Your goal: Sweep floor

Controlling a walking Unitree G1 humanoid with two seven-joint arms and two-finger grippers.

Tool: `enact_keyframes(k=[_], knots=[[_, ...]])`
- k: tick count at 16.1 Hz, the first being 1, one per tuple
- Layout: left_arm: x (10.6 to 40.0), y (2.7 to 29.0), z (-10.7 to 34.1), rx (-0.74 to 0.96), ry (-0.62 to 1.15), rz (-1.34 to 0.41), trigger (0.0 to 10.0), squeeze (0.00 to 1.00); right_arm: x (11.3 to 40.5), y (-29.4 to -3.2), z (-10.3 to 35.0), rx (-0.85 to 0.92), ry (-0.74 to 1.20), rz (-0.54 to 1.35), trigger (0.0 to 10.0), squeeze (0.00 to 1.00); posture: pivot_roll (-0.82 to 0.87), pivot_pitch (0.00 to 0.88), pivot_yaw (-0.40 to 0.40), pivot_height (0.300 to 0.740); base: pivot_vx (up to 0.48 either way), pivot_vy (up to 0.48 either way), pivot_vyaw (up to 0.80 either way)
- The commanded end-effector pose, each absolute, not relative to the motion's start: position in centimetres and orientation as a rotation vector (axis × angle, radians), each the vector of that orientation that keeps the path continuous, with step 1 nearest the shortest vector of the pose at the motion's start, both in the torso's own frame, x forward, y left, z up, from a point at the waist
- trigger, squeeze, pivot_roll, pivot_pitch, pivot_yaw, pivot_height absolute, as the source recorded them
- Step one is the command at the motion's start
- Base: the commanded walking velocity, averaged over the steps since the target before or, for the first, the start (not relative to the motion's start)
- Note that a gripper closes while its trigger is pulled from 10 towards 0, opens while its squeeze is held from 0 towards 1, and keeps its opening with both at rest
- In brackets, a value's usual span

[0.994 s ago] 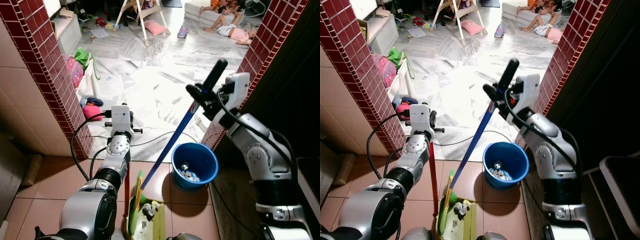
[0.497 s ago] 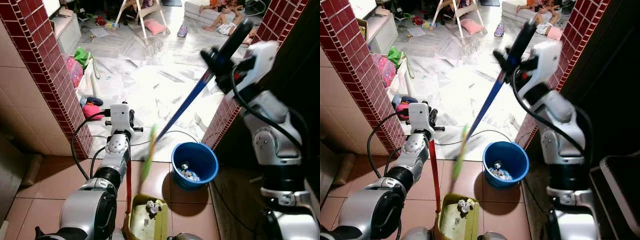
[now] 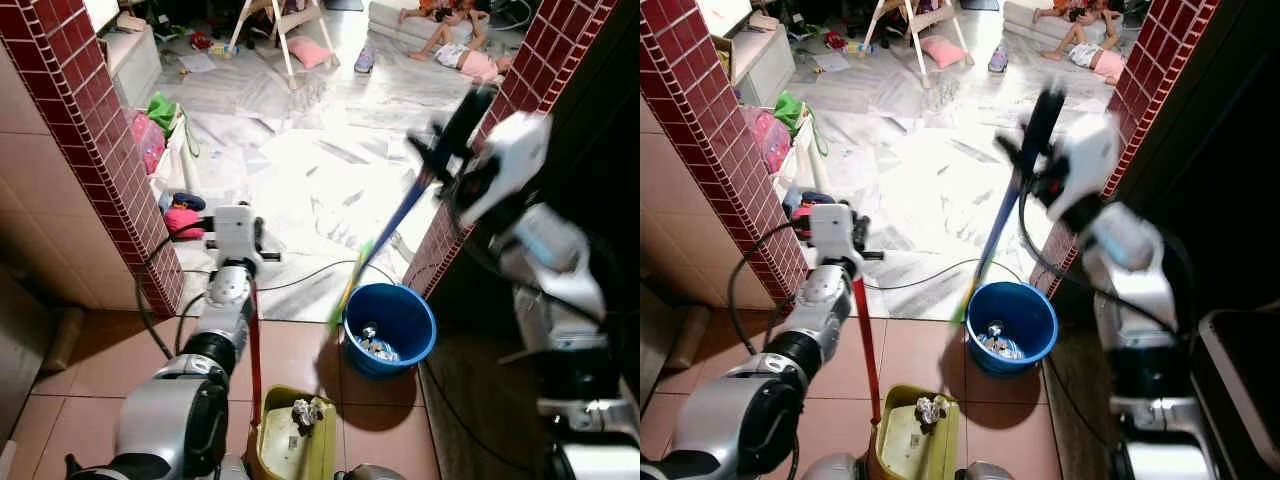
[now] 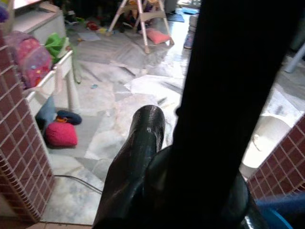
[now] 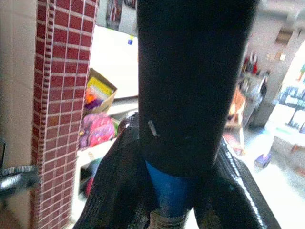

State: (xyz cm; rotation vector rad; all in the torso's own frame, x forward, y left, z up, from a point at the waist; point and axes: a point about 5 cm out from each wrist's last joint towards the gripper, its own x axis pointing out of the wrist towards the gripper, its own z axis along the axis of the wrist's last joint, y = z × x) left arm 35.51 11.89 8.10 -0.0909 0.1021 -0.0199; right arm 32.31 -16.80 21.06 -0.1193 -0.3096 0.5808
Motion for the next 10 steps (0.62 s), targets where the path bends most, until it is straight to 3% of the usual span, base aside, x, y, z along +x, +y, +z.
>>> enact_keyframes(k=[1, 10], knots=[[36.2, 11.8, 9.4, -0.233, 0.057, 0.040, 10.0, 0.00, 32.2, -16.7, 22.2, -0.158, -0.375, 0.591, 10.0, 0.00, -0.20, 0.000, -0.061, 0.740, 0.000, 0.000, 0.00], [37.0, 17.0, 12.9, -0.215, -0.124, 0.173, 10.0, 0.00, 31.9, -15.3, 19.3, -0.134, -0.363, 0.616, 10.0, 0.00, -0.13, 0.000, -0.047, 0.740, 0.000, 0.000, 0.00]])
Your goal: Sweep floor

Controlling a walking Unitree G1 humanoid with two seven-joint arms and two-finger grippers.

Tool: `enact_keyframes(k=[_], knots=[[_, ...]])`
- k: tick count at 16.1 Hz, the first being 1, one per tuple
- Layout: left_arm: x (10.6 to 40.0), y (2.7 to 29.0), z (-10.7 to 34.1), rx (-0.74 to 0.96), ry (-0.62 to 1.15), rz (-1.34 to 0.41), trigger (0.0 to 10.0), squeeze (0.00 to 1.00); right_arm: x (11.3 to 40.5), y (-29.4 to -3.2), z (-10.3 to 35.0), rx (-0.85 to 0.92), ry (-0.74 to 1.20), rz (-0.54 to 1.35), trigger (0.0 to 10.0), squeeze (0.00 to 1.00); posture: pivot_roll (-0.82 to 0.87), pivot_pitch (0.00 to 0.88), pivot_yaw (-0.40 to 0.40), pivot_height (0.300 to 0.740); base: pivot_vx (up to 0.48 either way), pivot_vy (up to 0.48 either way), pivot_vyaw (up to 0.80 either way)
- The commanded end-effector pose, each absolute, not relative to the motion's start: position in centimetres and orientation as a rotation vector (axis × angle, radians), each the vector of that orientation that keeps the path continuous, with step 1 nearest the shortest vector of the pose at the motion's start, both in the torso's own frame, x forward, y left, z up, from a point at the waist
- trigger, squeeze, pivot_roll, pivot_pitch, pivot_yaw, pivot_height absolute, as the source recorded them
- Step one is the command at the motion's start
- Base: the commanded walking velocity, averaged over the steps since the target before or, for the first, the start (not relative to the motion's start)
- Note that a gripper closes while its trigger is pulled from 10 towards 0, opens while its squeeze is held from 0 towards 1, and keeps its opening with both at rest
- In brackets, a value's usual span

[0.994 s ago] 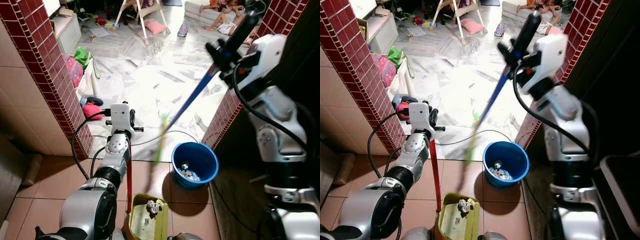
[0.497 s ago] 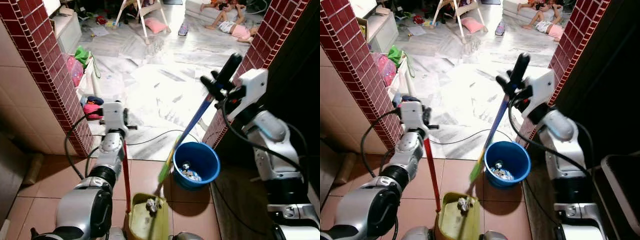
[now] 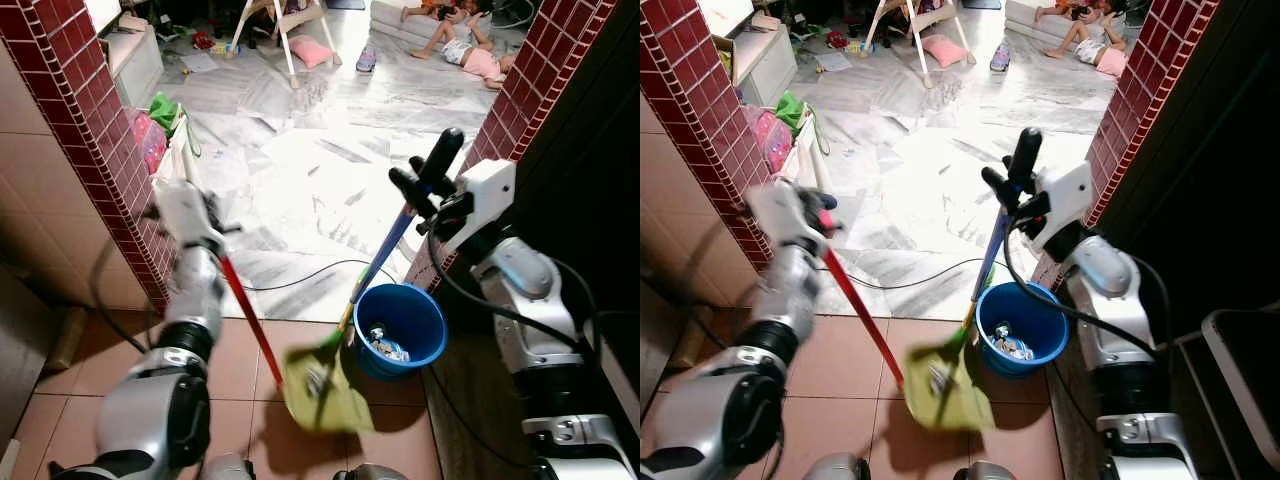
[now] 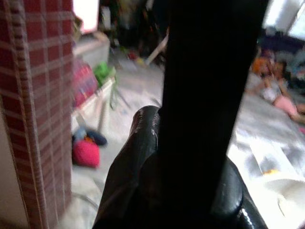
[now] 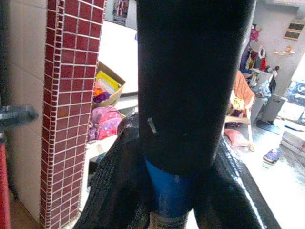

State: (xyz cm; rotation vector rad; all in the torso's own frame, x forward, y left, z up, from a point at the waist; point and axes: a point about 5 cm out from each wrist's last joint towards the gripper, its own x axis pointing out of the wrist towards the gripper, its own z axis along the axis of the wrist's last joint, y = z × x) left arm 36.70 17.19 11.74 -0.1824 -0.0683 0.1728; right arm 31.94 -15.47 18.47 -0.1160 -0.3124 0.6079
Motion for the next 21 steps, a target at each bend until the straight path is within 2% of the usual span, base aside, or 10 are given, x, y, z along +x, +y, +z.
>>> enact_keyframes(k=[1, 9, 13, 15, 19, 21], knots=[[36.9, 17.3, 12.9, -0.216, -0.131, 0.176, 10.0, 0.00, 31.9, -15.1, 19.3, -0.132, -0.366, 0.618, 10.0, 0.00, -0.13, 0.000, -0.047, 0.740, 0.000, 0.000, 0.00], [35.4, 20.1, 15.3, -0.123, -0.244, 0.249, 10.0, 0.00, 32.1, -14.6, 18.3, -0.170, -0.383, 0.608, 10.0, 0.00, -0.08, 0.000, -0.048, 0.740, 0.000, 0.000, 0.00], [33.0, 21.5, 16.4, -0.083, -0.283, 0.293, 10.0, 0.00, 32.4, -13.9, 17.1, -0.197, -0.372, 0.589, 10.0, 0.00, -0.02, 0.000, -0.062, 0.740, 0.000, 0.000, 0.00], [31.6, 22.4, 18.1, -0.027, -0.326, 0.323, 10.0, 0.00, 32.6, -13.3, 16.4, -0.183, -0.361, 0.612, 10.0, 0.00, 0.01, 0.000, -0.071, 0.740, 0.000, 0.000, 0.00], [31.4, 23.4, 20.2, -0.039, -0.363, 0.356, 10.0, 0.00, 32.1, -12.1, 14.6, -0.111, -0.283, 0.706, 10.0, 0.00, 0.03, 0.000, -0.074, 0.740, 0.000, 0.000, 0.00], [31.5, 23.1, 19.7, -0.055, -0.330, 0.346, 10.0, 0.00, 31.3, -11.4, 13.3, -0.087, -0.221, 0.779, 10.0, 0.00, 0.02, 0.000, -0.067, 0.740, 0.000, 0.000, 0.00]])
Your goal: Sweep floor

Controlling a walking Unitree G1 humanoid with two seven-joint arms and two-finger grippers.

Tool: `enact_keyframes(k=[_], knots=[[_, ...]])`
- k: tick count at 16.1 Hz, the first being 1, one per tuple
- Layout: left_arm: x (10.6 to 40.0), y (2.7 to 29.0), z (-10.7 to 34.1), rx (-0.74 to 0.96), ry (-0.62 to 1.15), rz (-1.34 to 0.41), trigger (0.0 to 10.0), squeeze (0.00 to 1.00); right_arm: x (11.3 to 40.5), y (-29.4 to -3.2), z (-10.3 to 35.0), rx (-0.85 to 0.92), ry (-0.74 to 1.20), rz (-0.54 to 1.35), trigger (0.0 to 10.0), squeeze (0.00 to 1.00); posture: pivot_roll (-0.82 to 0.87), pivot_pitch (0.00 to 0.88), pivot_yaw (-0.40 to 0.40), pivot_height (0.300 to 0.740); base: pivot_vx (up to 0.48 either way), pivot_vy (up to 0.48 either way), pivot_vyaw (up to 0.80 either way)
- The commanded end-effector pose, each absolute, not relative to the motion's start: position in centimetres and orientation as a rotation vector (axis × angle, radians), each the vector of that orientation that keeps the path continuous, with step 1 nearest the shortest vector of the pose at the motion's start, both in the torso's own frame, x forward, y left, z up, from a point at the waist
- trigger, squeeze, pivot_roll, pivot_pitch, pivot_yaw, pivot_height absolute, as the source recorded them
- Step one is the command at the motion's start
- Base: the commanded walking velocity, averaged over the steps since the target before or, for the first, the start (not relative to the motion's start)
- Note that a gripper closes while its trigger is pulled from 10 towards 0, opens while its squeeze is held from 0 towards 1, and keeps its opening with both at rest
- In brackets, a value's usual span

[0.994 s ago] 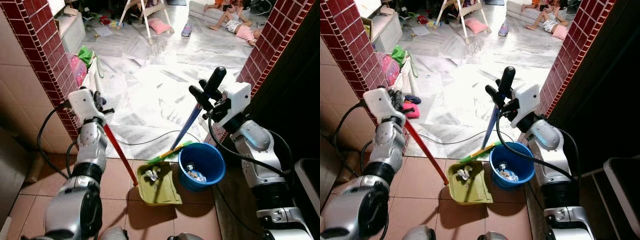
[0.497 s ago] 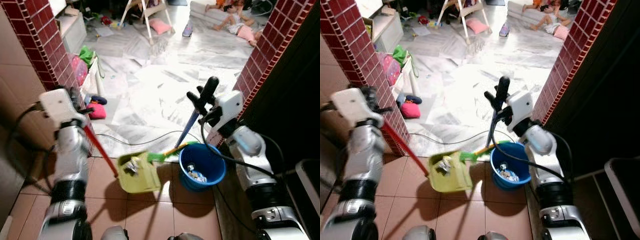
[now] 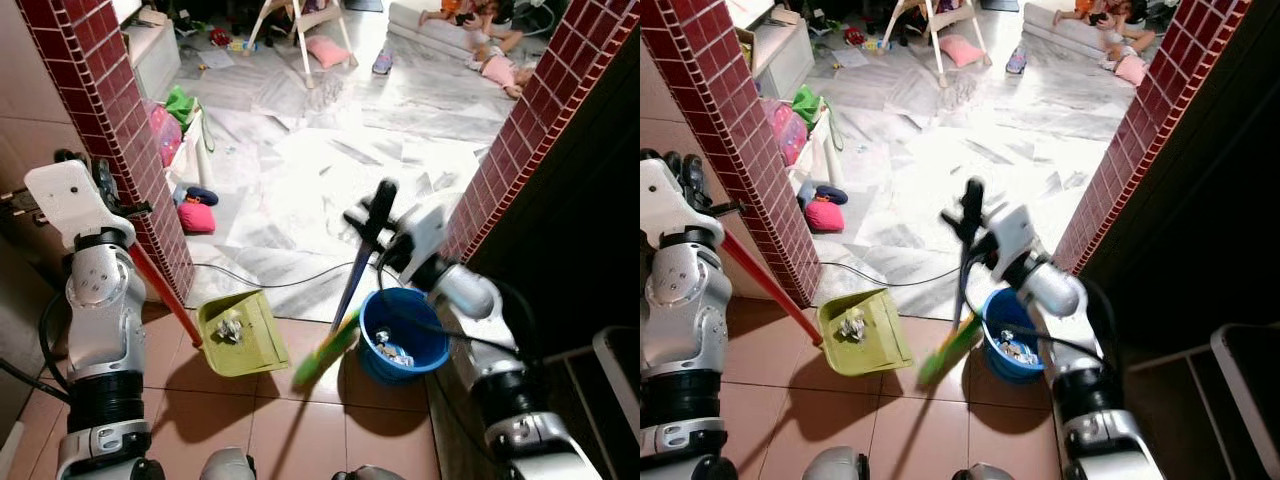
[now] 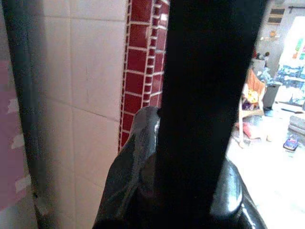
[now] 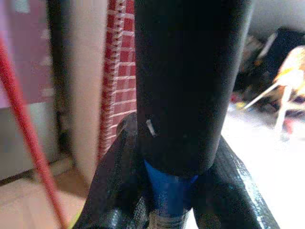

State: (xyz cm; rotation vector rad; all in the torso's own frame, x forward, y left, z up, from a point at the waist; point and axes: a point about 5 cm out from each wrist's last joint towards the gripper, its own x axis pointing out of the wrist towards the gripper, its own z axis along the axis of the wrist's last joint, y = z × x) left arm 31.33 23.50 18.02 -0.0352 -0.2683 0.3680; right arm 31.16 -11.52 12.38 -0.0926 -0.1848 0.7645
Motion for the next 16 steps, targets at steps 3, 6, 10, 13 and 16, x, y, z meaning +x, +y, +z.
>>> enact_keyframes(k=[3, 6, 10, 13, 16], knots=[[31.4, 22.0, 16.5, -0.046, -0.184, 0.301, 10.0, 0.00, 30.4, -12.4, 11.1, -0.027, -0.126, 0.649, 10.0, 0.00, 0.01, 0.000, -0.056, 0.740, 0.000, 0.000, 0.00], [31.0, 21.3, 14.1, -0.009, -0.086, 0.258, 10.0, 0.00, 28.8, -12.7, 9.8, -0.067, -0.111, 0.619, 10.0, 0.00, 0.01, 0.000, -0.049, 0.740, 0.000, 0.000, 0.00], [29.7, 20.8, 13.0, -0.013, -0.045, 0.229, 10.0, 0.00, 27.4, -12.5, 10.4, -0.033, -0.152, 0.653, 10.0, 0.00, 0.02, 0.000, -0.024, 0.740, 0.000, 0.000, 0.00], [29.3, 19.5, 13.2, -0.120, -0.081, 0.183, 10.0, 0.00, 27.1, -14.2, 10.4, -0.057, -0.150, 0.623, 10.0, 0.00, 0.02, 0.000, -0.036, 0.740, 0.000, 0.000, 0.00], [29.4, 18.7, 13.3, -0.208, -0.099, 0.158, 10.0, 0.00, 26.2, -17.0, 10.1, -0.127, -0.106, 0.606, 10.0, 0.00, 0.00, 0.000, -0.043, 0.740, 0.000, 0.000, 0.00]])
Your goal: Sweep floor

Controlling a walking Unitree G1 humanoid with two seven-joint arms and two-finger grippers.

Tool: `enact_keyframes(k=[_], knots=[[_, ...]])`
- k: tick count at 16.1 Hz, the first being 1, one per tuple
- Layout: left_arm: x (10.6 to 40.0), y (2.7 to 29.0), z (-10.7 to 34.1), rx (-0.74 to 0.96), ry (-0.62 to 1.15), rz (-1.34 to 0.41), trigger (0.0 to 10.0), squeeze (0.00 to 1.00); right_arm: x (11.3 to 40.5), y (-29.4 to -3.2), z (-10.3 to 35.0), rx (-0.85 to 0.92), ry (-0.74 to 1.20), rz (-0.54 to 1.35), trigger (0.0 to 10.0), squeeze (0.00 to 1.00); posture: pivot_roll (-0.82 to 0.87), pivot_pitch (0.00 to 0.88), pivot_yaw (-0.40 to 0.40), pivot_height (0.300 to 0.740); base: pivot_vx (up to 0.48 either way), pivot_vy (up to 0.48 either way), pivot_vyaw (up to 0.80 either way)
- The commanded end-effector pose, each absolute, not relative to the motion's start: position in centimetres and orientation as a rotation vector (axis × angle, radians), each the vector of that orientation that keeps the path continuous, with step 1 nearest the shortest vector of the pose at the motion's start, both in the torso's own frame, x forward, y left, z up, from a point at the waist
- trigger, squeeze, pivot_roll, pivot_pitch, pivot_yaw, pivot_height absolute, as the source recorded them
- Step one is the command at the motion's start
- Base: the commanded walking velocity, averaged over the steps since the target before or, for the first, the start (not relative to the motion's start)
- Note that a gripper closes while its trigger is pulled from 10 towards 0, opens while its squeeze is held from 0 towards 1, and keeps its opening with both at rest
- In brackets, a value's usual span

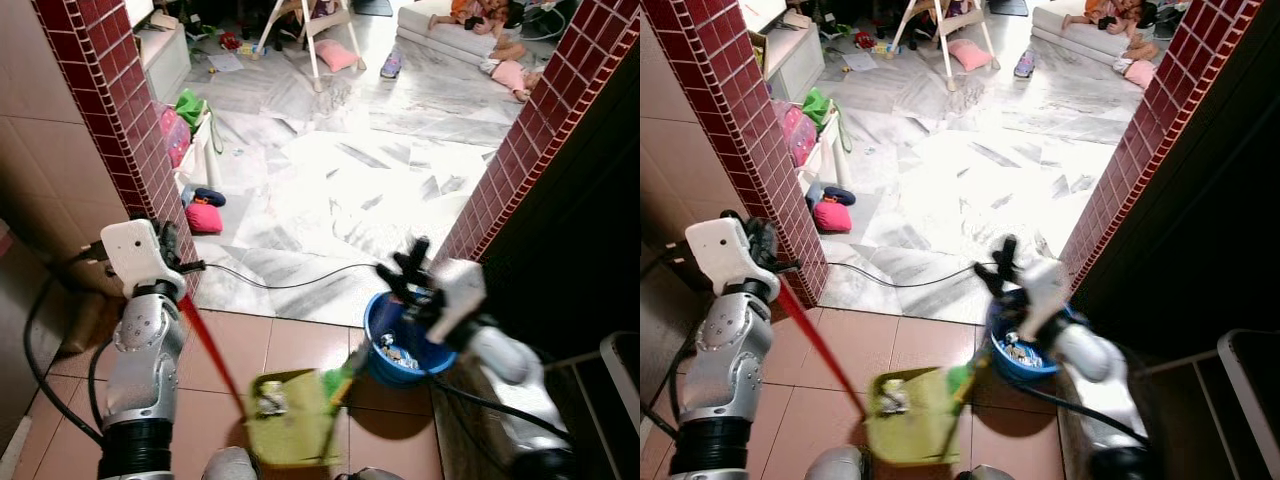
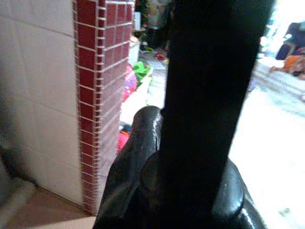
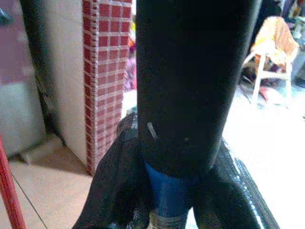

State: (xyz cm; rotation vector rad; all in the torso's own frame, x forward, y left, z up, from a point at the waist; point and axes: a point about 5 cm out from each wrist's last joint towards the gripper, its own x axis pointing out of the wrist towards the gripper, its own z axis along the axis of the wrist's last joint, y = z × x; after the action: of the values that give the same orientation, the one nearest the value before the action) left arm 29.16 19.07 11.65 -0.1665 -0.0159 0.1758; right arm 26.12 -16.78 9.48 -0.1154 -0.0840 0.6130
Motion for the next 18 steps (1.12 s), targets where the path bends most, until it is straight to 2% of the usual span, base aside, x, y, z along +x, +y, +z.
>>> enact_keyframes(k=[1, 4, 8, 18], knots=[[29.4, 18.5, 13.2, -0.231, -0.097, 0.140, 10.0, 0.00, 26.2, -17.7, 10.2, -0.141, -0.100, 0.596, 10.0, 0.00, -0.01, 0.000, -0.044, 0.740, 0.000, 0.000, 0.00], [29.6, 18.6, 12.9, -0.236, -0.088, 0.126, 10.0, 0.00, 26.1, -18.1, 10.4, -0.144, -0.101, 0.591, 10.0, 0.00, -0.03, 0.000, -0.046, 0.740, 0.000, 0.000, 0.00], [29.8, 18.4, 12.5, -0.252, -0.056, 0.061, 10.0, 0.00, 24.9, -17.4, 9.9, -0.121, -0.034, 0.751, 10.0, 0.00, -0.04, 0.000, -0.037, 0.740, 0.000, 0.000, 0.00], [30.0, 17.2, 13.0, -0.221, -0.021, -0.029, 10.0, 0.00, 25.9, -17.0, 10.5, -0.079, -0.079, 0.639, 10.0, 0.00, -0.03, 0.000, -0.006, 0.740, 0.000, 0.000, 0.00]])
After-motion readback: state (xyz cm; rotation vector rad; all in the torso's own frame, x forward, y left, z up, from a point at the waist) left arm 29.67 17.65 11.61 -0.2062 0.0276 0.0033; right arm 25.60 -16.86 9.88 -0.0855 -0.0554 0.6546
